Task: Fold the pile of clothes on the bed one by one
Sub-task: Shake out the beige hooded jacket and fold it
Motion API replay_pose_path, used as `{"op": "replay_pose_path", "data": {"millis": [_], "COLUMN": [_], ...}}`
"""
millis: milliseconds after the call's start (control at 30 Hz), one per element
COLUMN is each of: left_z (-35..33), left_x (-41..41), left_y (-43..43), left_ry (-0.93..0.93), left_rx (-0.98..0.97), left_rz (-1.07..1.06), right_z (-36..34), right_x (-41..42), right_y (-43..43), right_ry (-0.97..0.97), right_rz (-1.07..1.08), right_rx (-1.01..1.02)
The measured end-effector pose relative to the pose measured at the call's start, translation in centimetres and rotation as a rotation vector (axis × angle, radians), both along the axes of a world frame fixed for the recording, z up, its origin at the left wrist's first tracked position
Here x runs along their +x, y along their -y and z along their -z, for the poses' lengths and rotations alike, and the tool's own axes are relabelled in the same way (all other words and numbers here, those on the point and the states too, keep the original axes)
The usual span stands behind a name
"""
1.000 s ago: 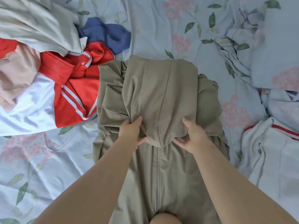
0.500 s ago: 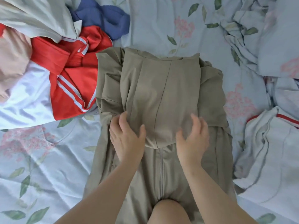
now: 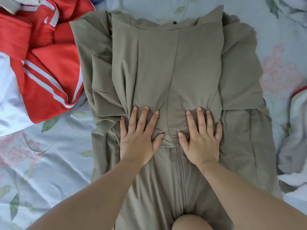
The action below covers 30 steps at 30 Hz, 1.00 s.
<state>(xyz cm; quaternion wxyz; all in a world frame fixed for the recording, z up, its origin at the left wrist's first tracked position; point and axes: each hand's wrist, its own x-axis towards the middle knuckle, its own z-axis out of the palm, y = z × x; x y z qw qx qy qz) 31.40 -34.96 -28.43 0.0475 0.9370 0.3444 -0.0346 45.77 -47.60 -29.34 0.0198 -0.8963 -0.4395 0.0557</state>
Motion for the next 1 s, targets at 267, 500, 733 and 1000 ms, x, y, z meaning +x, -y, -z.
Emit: {"op": "replay_pose_path", "data": {"millis": [267, 500, 733, 1000], "left_z": [-0.2, -1.5, -3.4, -4.1], "left_x": [-0.2, -2.7, -11.2, -19.5], "left_y": [-0.1, 3.9, 14.8, 22.3], "left_ry": [0.073, 0.072, 0.029, -0.082], "left_rx": [0.025, -0.028, -0.087, -0.199], "left_rz": [0.002, -0.038, 0.156, 0.423], "right_z": [-0.6, -3.0, -4.9, -5.6], "right_x": [-0.1, -1.6, -10.8, -12.5], "right_y": [-0.1, 1.0, 15.9, 25.7], "right_ry": [0.029, -0.063, -0.106, -0.233], "right_rz": [0.02, 0.055, -0.148, -0.503], "right_rx": [0.034, -0.059, -0.076, -0.173]}}
